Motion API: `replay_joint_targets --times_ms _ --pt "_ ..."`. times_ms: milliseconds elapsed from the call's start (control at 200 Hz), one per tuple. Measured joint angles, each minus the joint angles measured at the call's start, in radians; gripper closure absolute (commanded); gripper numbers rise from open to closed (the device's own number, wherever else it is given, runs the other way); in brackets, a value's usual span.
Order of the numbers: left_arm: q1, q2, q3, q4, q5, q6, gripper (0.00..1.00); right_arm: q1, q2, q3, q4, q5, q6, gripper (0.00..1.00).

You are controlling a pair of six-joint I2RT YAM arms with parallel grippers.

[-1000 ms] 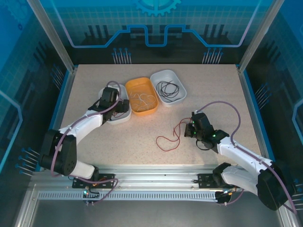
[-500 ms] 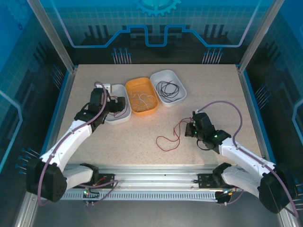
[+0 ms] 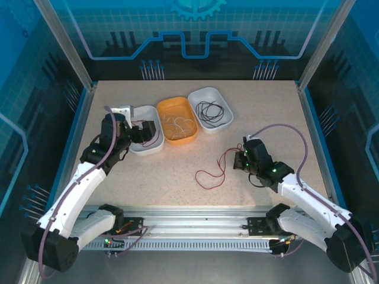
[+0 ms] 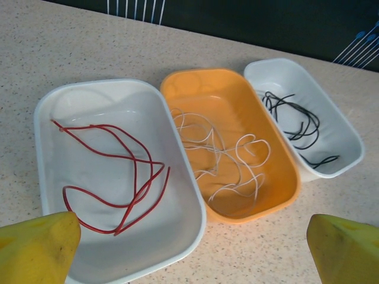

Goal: Untangle the cables

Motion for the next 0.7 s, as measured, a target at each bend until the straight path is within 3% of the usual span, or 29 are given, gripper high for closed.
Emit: replay_joint_targets --times_ms 700 --pt "0.000 -0.158 -0.035 -0.032 0.019 -0.040 0.01 0.110 -0.032 0.285 -0.187 0.072 -0.087 1.00"
